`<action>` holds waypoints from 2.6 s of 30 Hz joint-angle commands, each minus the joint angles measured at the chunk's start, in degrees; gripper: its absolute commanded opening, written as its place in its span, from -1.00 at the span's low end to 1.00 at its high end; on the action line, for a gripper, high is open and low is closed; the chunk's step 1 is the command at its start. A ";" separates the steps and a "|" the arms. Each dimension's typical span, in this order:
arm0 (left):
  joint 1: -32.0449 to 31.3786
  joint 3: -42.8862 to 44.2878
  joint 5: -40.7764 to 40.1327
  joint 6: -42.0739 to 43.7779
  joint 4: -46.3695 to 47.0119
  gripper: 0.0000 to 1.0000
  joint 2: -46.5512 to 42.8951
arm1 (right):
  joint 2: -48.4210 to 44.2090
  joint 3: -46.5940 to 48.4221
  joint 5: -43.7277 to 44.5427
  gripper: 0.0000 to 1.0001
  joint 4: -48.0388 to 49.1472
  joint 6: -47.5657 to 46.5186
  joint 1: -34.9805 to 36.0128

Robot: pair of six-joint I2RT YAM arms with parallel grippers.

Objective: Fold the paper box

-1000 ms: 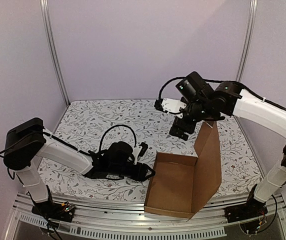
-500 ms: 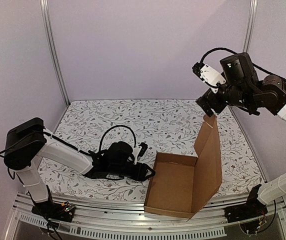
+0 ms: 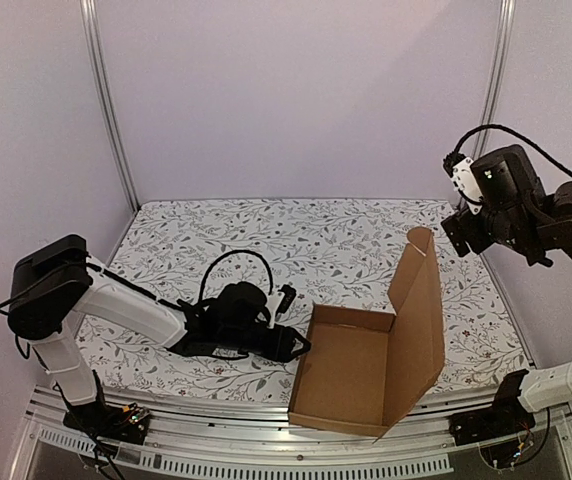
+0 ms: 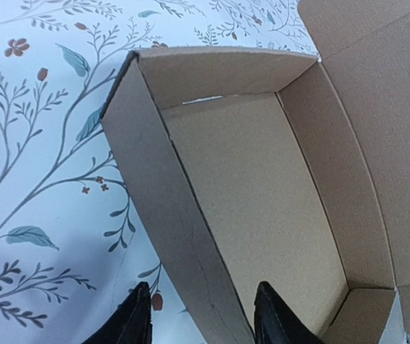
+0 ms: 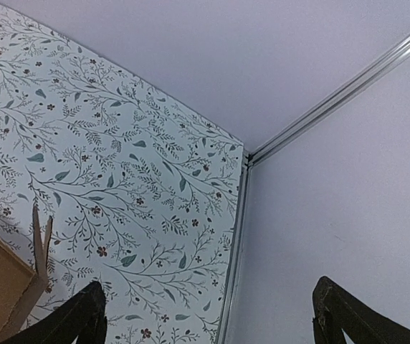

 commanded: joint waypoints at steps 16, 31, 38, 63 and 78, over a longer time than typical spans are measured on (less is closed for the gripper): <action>0.92 0.64 -0.35 -0.12 -7.37 -0.07 -0.95 | -6.11 -18.95 -19.96 0.98 -1.54 24.05 -1.12; 0.95 -0.22 -0.44 -0.89 -7.86 -0.06 -2.76 | 2.26 -29.60 -41.93 0.98 26.15 34.78 -1.22; 0.96 -3.67 -1.40 -3.22 -6.30 -0.04 -6.69 | 14.35 -25.37 -45.37 0.98 35.58 33.43 -1.19; 0.96 -17.81 -15.25 -9.08 -11.01 0.31 -29.25 | 51.01 5.26 -58.09 0.98 40.87 29.97 1.11; 1.02 -23.48 -26.39 -7.76 -27.81 0.47 -47.50 | 34.13 -2.63 -45.37 0.98 31.17 20.85 -1.23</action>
